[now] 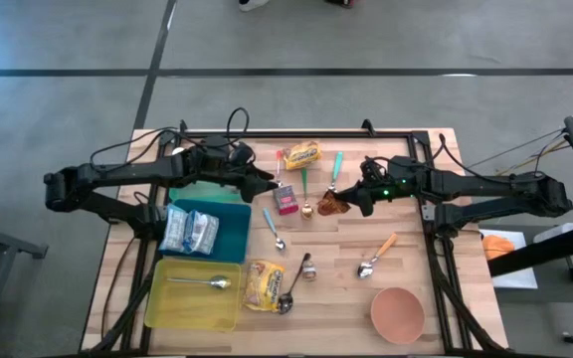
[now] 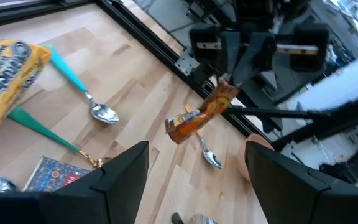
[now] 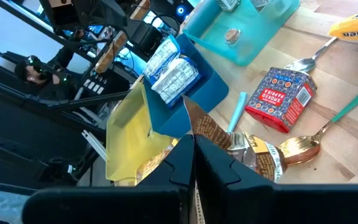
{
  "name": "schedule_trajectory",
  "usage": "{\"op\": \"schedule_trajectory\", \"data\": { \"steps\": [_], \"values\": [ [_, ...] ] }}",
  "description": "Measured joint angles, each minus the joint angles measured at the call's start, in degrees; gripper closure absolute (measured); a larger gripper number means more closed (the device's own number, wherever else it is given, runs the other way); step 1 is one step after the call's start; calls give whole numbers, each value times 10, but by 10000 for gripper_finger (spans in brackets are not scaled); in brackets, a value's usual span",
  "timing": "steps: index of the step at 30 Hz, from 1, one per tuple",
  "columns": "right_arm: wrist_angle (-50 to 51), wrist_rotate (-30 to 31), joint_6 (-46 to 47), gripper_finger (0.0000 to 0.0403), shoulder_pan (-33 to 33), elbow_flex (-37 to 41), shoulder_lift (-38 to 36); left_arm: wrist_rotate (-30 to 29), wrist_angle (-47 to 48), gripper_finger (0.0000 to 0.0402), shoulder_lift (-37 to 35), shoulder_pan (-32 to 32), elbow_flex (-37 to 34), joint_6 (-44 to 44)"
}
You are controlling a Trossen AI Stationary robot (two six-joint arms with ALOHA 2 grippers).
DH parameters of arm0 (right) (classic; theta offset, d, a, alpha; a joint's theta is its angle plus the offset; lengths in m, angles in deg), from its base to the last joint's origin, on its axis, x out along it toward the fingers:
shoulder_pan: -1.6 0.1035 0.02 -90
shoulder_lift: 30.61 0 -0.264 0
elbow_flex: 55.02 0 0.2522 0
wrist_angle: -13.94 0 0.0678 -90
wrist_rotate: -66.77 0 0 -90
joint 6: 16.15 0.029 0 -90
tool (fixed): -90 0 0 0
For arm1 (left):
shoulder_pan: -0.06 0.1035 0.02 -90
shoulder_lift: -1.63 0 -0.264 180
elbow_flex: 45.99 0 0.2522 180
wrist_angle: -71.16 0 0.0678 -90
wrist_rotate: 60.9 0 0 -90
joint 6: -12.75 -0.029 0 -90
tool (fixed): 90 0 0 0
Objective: Pick & Place Food Item
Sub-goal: Put the orange seasoning bag into the light blue bin
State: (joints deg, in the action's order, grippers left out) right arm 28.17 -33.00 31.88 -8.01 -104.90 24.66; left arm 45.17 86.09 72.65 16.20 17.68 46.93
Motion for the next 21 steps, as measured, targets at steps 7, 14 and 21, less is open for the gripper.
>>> {"op": "schedule_trajectory", "data": {
  "steps": [7,14,21],
  "values": [
    [0,-7,11,395,0,0,0,29,-1,130,0,-2,0,-27],
    [-8,-8,13,395,0,0,0,55,-5,130,0,-2,0,-29],
    [-26,-8,15,395,0,0,0,59,-95,130,0,-8,0,-48]
  ]
}}
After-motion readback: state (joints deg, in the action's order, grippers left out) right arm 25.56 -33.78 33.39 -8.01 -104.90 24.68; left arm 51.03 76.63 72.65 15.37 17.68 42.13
